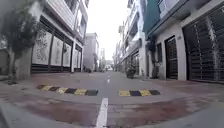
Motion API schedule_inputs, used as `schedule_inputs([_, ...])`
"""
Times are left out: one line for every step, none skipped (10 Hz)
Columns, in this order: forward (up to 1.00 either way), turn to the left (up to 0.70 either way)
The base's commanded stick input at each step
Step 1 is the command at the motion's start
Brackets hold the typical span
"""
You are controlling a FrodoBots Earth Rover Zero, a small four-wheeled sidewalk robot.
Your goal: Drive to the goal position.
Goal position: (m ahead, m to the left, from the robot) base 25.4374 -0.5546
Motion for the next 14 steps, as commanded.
schedule_inputs([0.99,0.00])
schedule_inputs([1.00,0.00])
schedule_inputs([1.00,0.00])
schedule_inputs([1.00,0.00])
schedule_inputs([1.00,0.00])
schedule_inputs([1.00,0.00])
schedule_inputs([1.00,0.00])
schedule_inputs([1.00,0.00])
schedule_inputs([1.00,0.00])
schedule_inputs([1.00,0.00])
schedule_inputs([1.00,0.00])
schedule_inputs([1.00,0.00])
schedule_inputs([1.00,0.00])
schedule_inputs([1.00,0.00])
